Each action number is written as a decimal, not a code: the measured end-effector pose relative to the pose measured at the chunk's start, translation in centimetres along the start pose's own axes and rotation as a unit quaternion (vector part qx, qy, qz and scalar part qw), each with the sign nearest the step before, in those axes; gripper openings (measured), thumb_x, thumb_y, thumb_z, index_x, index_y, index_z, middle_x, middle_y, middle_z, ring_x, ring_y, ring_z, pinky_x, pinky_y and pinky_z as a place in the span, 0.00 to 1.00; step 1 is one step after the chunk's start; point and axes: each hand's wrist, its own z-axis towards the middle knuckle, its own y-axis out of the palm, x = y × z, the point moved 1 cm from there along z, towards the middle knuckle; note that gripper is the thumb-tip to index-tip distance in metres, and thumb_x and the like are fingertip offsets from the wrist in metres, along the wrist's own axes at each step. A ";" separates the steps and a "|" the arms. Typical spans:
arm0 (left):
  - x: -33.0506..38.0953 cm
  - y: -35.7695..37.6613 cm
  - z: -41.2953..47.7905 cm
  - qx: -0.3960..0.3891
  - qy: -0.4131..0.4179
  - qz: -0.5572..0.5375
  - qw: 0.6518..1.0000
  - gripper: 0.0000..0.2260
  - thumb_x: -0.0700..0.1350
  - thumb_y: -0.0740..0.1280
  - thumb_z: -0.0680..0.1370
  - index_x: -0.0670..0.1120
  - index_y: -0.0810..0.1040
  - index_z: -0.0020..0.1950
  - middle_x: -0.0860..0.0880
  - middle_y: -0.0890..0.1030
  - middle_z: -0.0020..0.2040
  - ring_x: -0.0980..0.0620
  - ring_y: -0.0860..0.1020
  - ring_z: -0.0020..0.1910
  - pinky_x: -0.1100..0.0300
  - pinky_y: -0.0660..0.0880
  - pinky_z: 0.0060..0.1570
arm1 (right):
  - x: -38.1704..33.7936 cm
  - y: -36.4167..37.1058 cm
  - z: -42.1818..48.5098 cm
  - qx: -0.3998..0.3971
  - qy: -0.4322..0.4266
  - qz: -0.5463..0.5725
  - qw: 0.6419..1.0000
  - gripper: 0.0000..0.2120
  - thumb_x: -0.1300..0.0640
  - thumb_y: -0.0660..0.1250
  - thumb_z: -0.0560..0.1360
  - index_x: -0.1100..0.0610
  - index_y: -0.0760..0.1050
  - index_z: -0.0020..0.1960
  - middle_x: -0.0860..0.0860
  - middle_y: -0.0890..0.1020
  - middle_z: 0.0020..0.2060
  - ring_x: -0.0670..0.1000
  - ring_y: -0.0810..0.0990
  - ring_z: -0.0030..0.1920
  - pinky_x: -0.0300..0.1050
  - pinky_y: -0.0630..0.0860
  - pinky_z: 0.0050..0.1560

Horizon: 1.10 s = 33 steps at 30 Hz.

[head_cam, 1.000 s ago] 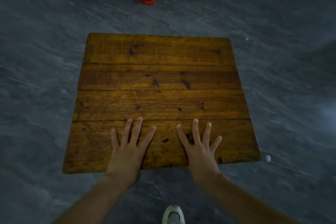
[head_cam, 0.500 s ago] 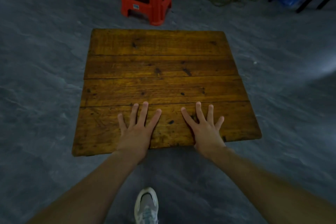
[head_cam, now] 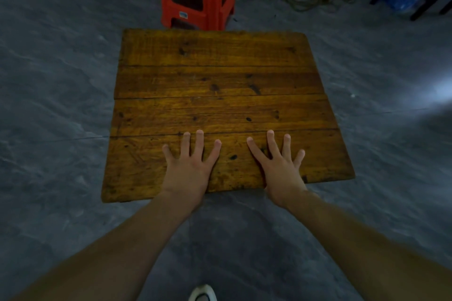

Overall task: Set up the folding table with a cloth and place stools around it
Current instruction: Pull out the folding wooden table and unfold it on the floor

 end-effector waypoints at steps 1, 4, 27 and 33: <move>0.1 0.0 0.0 -0.005 -0.001 0.002 1.000 0.58 0.49 0.77 0.66 0.56 0.33 0.76 0.40 0.36 0.77 0.32 0.41 0.75 0.26 0.55 0.64 | 0.0 0.0 0.0 -0.002 0.002 -0.002 1.000 0.58 0.62 0.72 0.73 0.39 0.26 0.75 0.56 0.30 0.76 0.72 0.33 0.74 0.78 0.47 0.69; 0.2 -0.3 0.0 -0.029 -0.005 -0.003 1.000 0.60 0.48 0.79 0.64 0.56 0.32 0.75 0.41 0.34 0.77 0.33 0.40 0.75 0.26 0.54 0.64 | -0.2 -0.4 0.0 -0.019 0.007 -0.015 1.000 0.58 0.61 0.73 0.73 0.41 0.25 0.74 0.58 0.30 0.76 0.73 0.34 0.74 0.79 0.52 0.68; -14.1 -6.9 8.1 -0.071 0.083 -0.046 0.993 0.33 0.53 0.66 0.76 0.56 0.53 0.77 0.50 0.50 0.78 0.42 0.50 0.76 0.38 0.59 0.70 | -9.9 -8.2 6.6 0.017 0.091 0.241 0.966 0.44 0.40 0.71 0.72 0.47 0.47 0.78 0.54 0.52 0.78 0.60 0.48 0.78 0.65 0.55 0.75; -21.0 -7.2 11.7 -0.149 0.205 0.056 0.966 0.43 0.48 0.72 0.72 0.58 0.47 0.78 0.51 0.41 0.79 0.43 0.45 0.77 0.40 0.59 0.70 | -15.2 -9.3 8.3 0.007 0.201 0.294 0.934 0.46 0.40 0.71 0.72 0.49 0.47 0.78 0.56 0.50 0.78 0.62 0.46 0.78 0.63 0.55 0.75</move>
